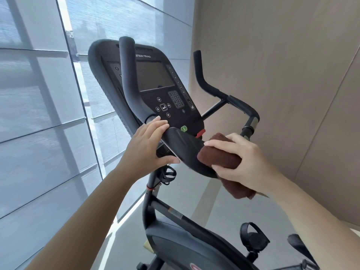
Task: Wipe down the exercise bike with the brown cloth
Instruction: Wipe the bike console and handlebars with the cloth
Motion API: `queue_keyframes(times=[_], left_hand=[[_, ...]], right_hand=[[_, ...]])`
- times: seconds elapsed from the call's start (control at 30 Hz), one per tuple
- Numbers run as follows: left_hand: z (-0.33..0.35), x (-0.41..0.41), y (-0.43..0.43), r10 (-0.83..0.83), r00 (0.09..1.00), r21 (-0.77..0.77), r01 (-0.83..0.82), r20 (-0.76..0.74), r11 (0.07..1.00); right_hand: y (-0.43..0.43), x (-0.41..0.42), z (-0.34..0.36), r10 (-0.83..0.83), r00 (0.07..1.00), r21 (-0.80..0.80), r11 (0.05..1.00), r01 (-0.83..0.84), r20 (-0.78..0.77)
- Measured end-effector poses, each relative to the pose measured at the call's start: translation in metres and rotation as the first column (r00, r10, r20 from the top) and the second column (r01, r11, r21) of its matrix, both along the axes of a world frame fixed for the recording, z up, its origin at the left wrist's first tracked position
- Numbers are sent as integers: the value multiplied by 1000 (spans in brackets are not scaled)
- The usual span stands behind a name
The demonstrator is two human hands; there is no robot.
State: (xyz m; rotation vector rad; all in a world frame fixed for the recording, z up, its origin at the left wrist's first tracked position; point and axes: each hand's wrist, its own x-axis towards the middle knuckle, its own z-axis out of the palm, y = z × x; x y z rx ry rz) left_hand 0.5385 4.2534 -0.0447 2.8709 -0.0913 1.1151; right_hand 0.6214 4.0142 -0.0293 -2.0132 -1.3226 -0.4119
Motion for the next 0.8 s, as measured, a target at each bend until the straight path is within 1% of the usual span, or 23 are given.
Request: queue_keyframes(times=[0.07,0.1,0.13,0.17,0.23,0.27,0.43,0.5,0.6,0.73,0.8], left_hand=[[1,1,-1,6,1000,-36,-6,-12,999],[0,1,-3,4,1000,-60,-4,-8,998],[-1,2,-4,-1,1000,-85,2,6,996],[-2,3,-5,-7,1000,-110,10,23,994],[-4,4,-7,-7,999,-151,13,46,989],[-5,5,-8,1,999,-154,7,53,988],[-5,6,-8,40,997,-119,-32,60,992],[-5,6,-8,47,997,-105,-40,61,994],[-4,6,-9,54,997,-94,-49,59,994],[-3,5,-11,71,996,-95,-65,61,993],[-4,5,-11,77,995,-78,-72,58,994]], right_hand=[[3,18,13,-50,996,110,992,58,-76],[10,25,18,-66,992,139,987,80,-103],[19,30,21,-59,990,121,990,75,-131],[29,32,21,-38,988,61,997,47,-149],[40,33,13,-8,991,-62,998,-1,-133],[40,35,10,-7,994,-68,998,0,-111],[4,31,-16,-14,1000,96,995,14,-3],[-15,28,-30,0,1000,156,988,2,-14],[-32,36,-24,33,997,151,988,-22,-70],[-2,47,2,-19,997,183,983,34,-81],[17,43,3,-30,998,92,995,35,-58]])
